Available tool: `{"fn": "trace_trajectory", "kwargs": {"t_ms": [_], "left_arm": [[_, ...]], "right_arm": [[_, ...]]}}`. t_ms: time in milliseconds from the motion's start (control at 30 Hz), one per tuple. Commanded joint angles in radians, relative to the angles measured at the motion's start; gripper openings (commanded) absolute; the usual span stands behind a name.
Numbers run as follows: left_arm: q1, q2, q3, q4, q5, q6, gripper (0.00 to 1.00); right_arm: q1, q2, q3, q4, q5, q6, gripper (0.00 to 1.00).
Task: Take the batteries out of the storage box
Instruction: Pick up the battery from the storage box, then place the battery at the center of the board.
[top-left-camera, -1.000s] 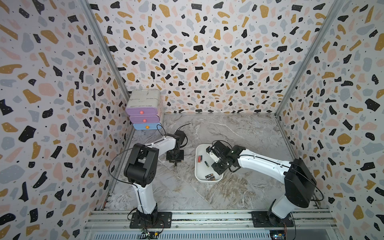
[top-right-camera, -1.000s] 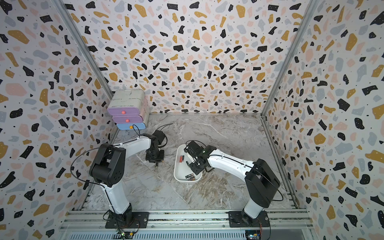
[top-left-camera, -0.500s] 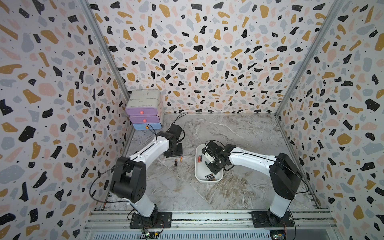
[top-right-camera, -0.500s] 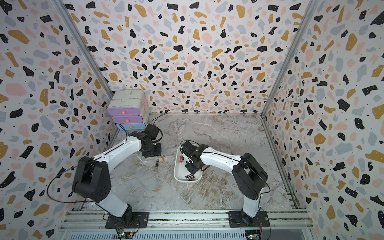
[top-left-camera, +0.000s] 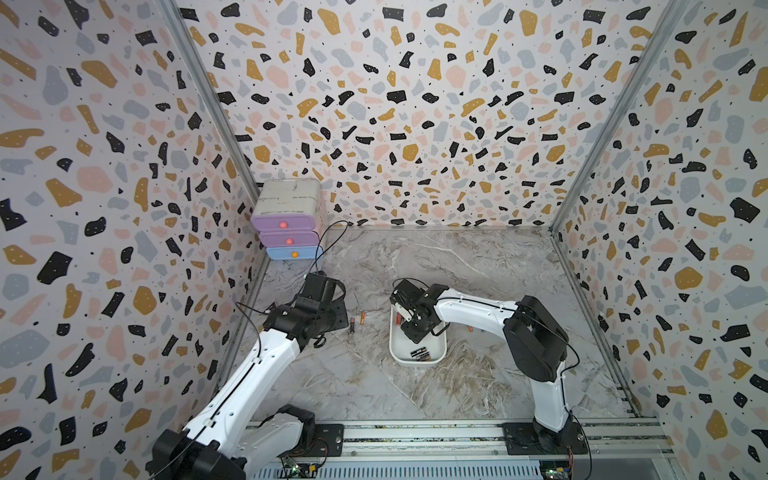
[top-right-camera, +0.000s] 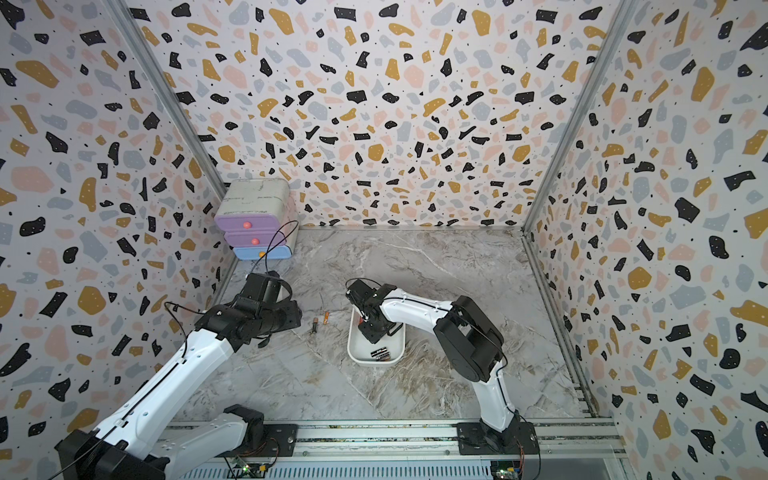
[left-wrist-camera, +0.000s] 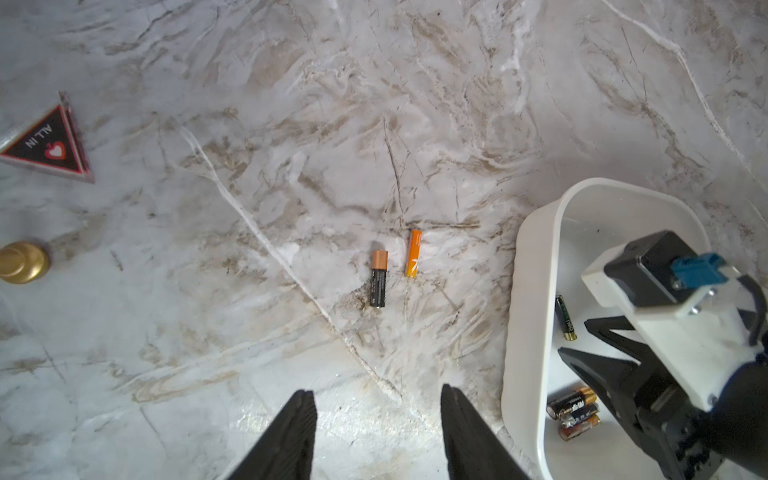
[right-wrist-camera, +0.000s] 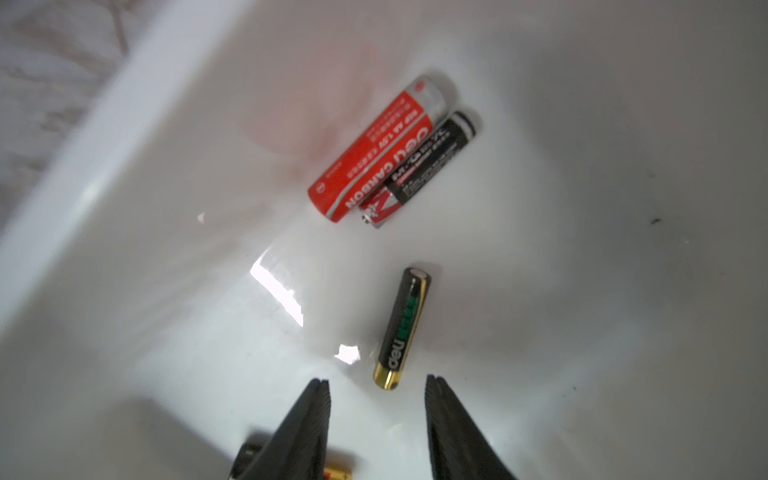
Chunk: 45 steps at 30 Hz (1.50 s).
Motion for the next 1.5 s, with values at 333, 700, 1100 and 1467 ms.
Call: {"fn": "trace_trajectory", "kwargs": {"t_ms": [333, 700, 1100, 1467], "left_arm": [[0.005, 0.002, -0.008, -0.009, 0.004, 0.024, 0.54], [0.005, 0.016, -0.024, -0.002, 0.025, 0.025, 0.54], [0.003, -0.003, 0.003, -0.024, 0.056, 0.036, 0.55], [-0.314, 0.148, 0.206, -0.02, 0.057, 0.035, 0.54]], "right_arm": [[0.004, 0.094, 0.075, -0.059, 0.078, 0.071, 0.25], [0.004, 0.123, 0.091, -0.054, 0.123, 0.087, 0.1], [0.003, -0.176, 0.045, -0.077, 0.066, 0.108, 0.0], [-0.207, -0.605, -0.241, -0.109, -0.006, 0.136, 0.0]]}}
